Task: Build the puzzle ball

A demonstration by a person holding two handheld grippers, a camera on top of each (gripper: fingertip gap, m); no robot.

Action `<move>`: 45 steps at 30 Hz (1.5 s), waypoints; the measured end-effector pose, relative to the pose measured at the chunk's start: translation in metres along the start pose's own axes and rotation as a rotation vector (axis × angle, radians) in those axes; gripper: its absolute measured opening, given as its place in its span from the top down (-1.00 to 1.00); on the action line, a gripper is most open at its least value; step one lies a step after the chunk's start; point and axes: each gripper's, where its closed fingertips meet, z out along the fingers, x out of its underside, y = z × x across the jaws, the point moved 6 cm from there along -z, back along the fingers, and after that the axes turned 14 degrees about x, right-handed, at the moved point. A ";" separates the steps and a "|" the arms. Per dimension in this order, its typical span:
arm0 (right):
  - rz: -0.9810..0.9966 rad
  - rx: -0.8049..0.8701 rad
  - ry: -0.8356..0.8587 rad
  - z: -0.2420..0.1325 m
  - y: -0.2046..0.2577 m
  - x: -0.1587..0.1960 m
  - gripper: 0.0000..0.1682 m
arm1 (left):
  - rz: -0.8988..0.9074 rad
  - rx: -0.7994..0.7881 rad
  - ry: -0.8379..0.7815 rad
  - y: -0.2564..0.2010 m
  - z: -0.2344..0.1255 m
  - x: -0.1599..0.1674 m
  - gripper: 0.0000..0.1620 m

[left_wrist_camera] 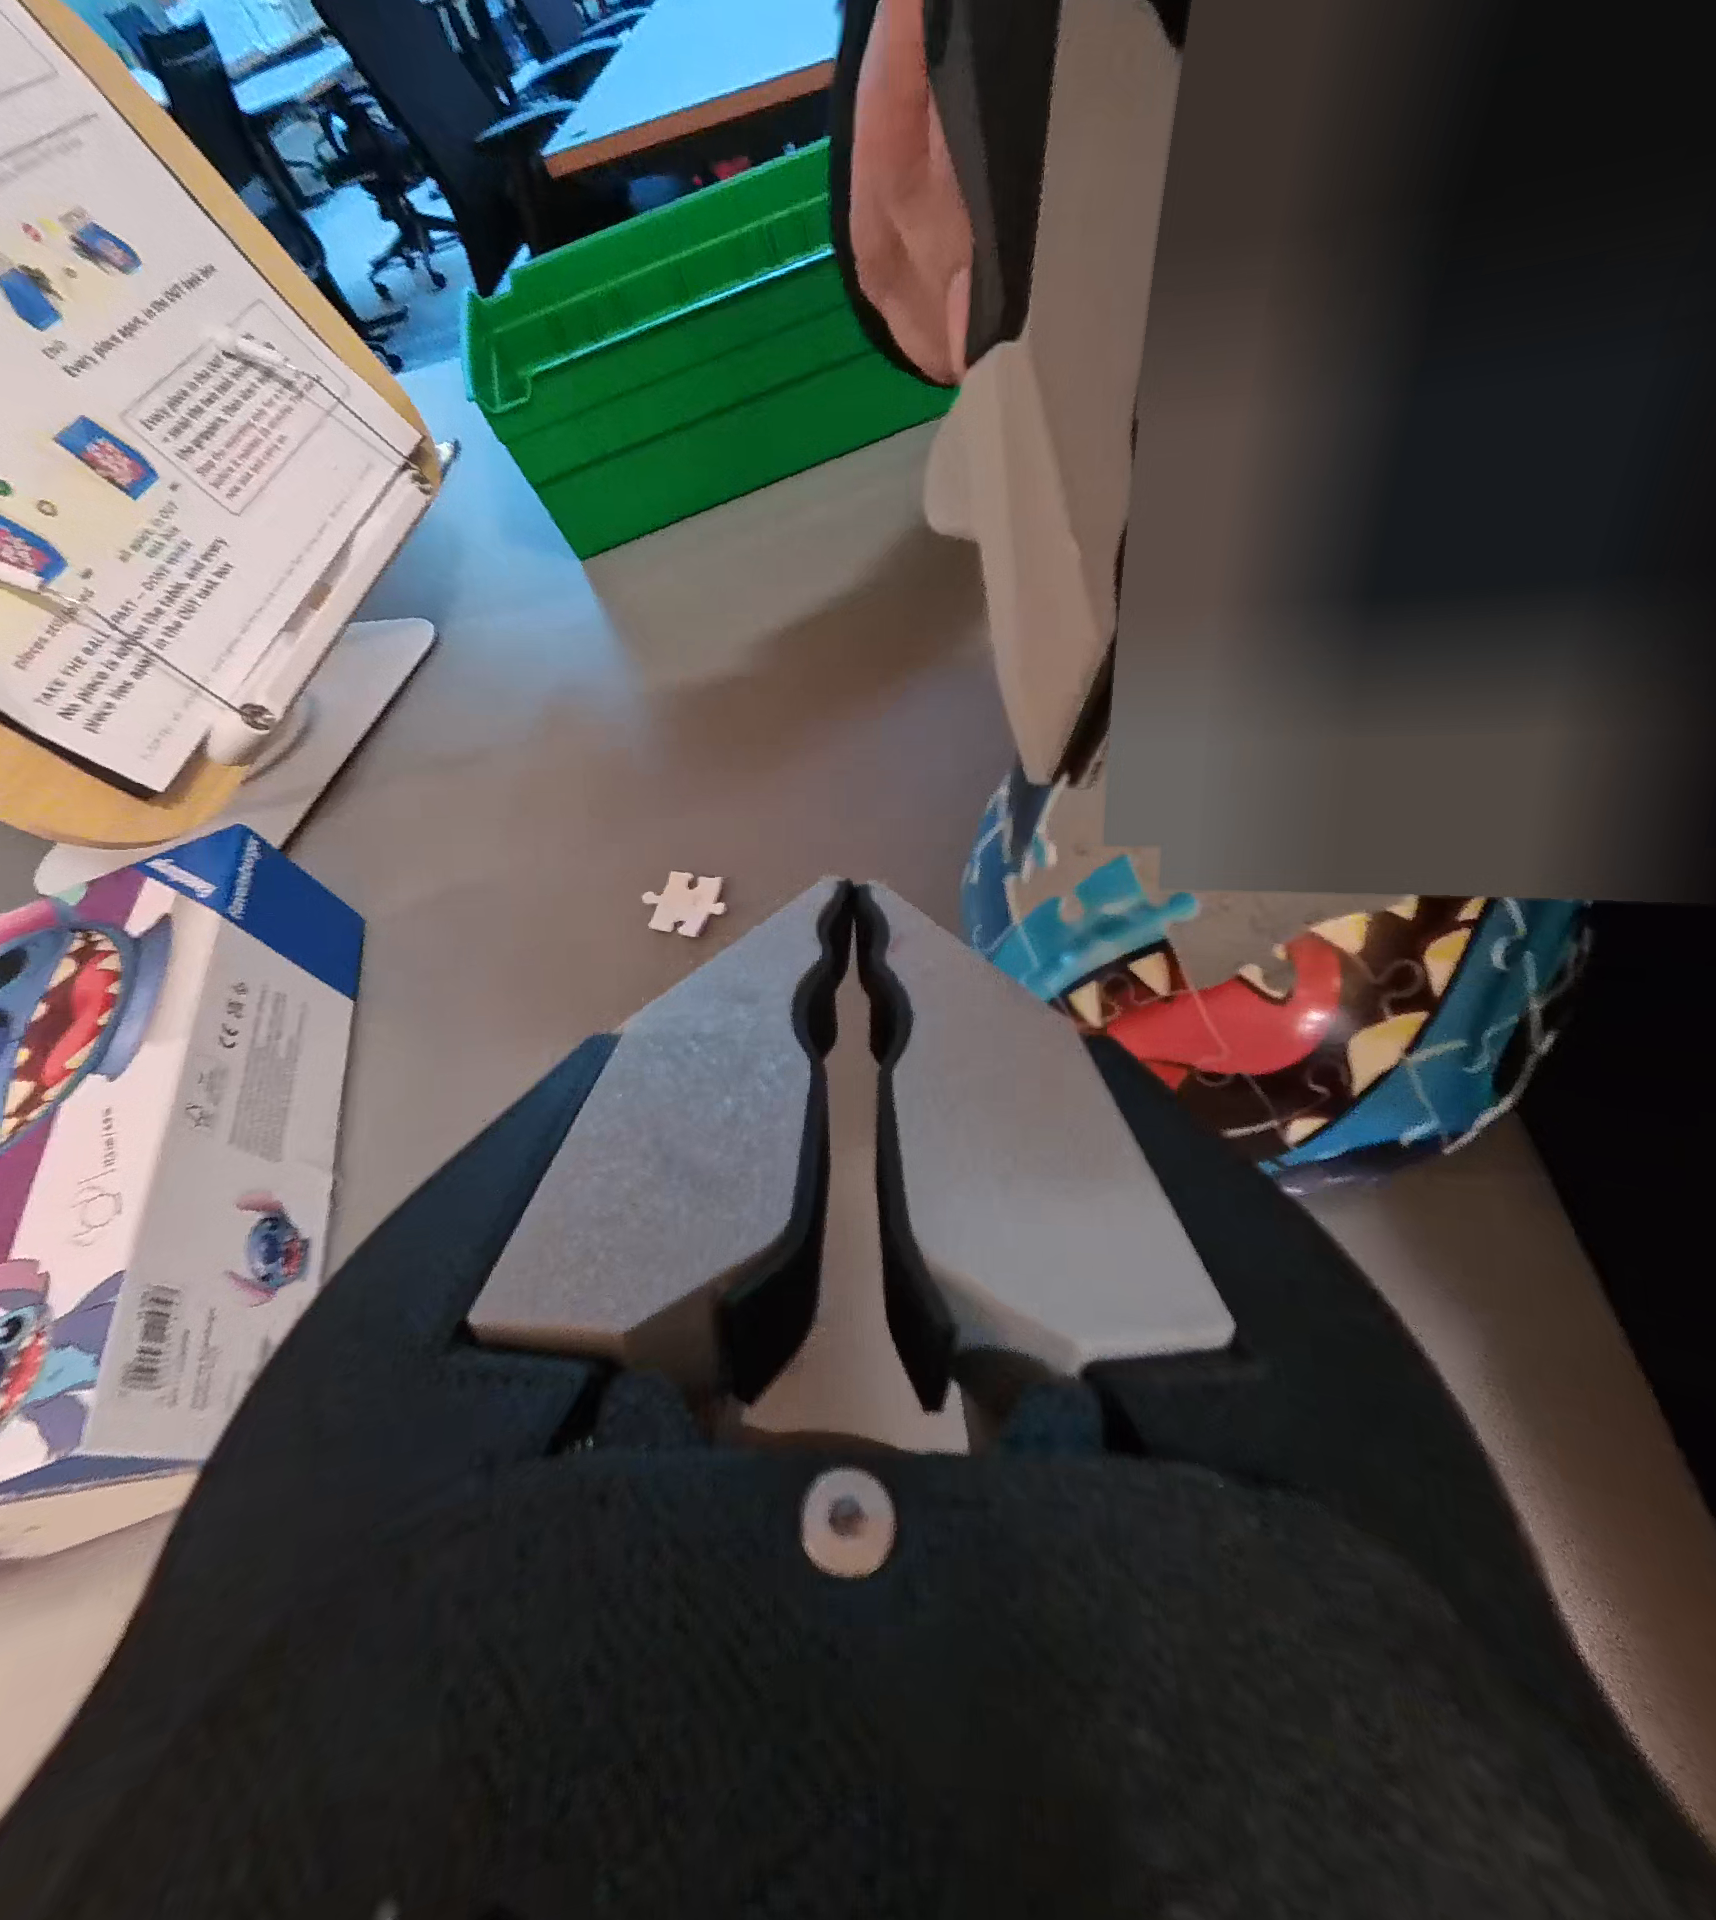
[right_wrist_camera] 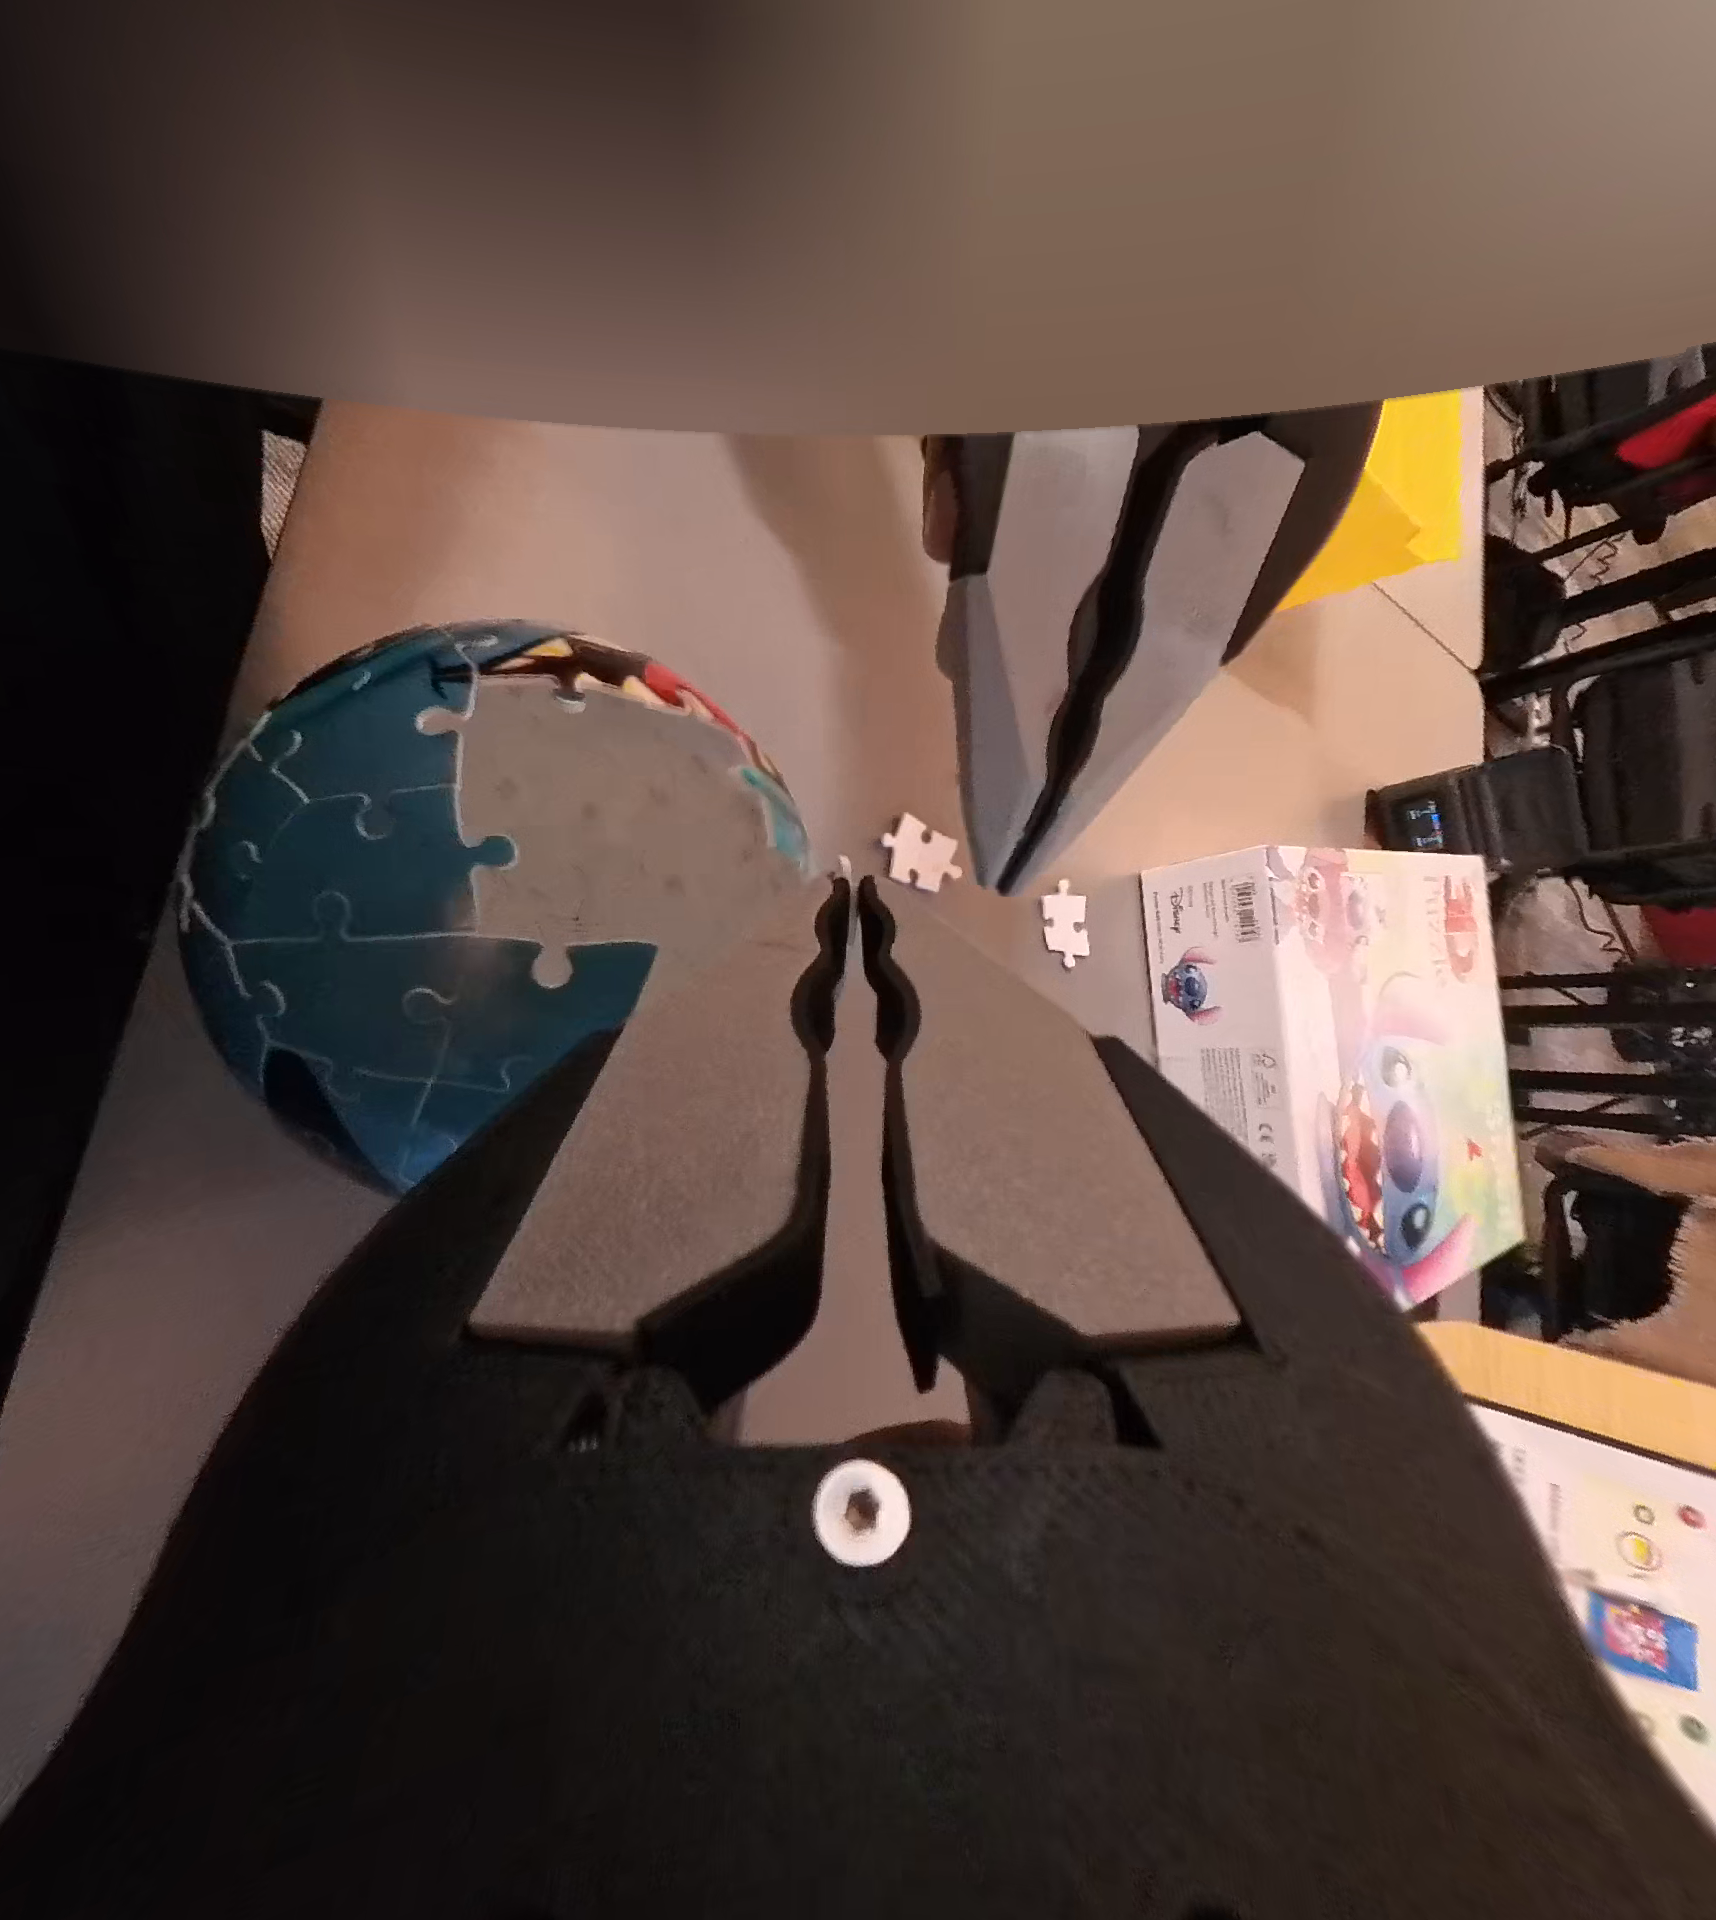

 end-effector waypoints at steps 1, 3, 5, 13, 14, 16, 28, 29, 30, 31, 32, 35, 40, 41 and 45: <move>-0.013 0.002 0.000 0.001 0.001 0.000 1.00 | -0.009 0.009 0.003 -0.001 0.002 0.001 1.00; -0.030 0.007 -0.002 0.002 0.002 0.001 1.00 | -0.022 0.012 0.008 -0.001 0.004 0.002 1.00; -0.011 0.007 -0.012 0.003 -0.003 0.003 1.00 | -0.012 0.035 -0.012 -0.004 0.004 0.000 0.98; 0.124 -0.003 -0.115 -0.005 -0.019 0.005 1.00 | 0.142 0.005 -0.041 -0.017 0.009 -0.014 0.99; 0.126 0.010 -0.119 -0.004 -0.019 0.007 1.00 | 0.164 -0.020 -0.028 -0.017 0.010 -0.014 1.00; 0.145 0.017 -0.131 -0.004 -0.019 0.009 1.00 | 0.221 -0.059 -0.007 -0.017 0.012 -0.014 1.00; 0.623 -0.215 -0.227 -0.018 -0.034 0.047 0.85 | 0.626 -0.272 0.023 -0.026 0.008 -0.013 1.00; 0.647 -0.245 -0.226 -0.015 -0.033 0.049 0.83 | 0.630 -0.273 0.033 -0.026 0.009 -0.012 1.00; 0.662 -0.270 -0.229 -0.013 -0.031 0.050 0.83 | 0.633 -0.281 0.037 -0.025 0.010 -0.011 1.00; 0.668 -0.290 -0.232 -0.011 -0.029 0.051 0.83 | 0.634 -0.289 0.037 -0.024 0.009 -0.010 1.00; 0.669 -0.295 -0.233 -0.009 -0.028 0.052 0.82 | 0.632 -0.285 0.036 -0.024 0.009 -0.009 1.00; 0.675 -0.283 -0.249 -0.006 -0.029 0.054 0.96 | 0.613 -0.287 0.036 -0.023 0.010 -0.008 1.00; 0.706 -0.332 -0.261 -0.002 -0.027 0.054 0.88 | 0.616 -0.299 0.009 -0.024 0.009 -0.011 1.00; 0.710 -0.339 -0.265 -0.002 -0.027 0.055 0.89 | 0.617 -0.303 0.003 -0.024 0.009 -0.011 1.00; 0.743 -0.372 -0.302 -0.004 -0.028 0.053 0.97 | 0.612 -0.314 -0.015 -0.024 0.008 -0.012 1.00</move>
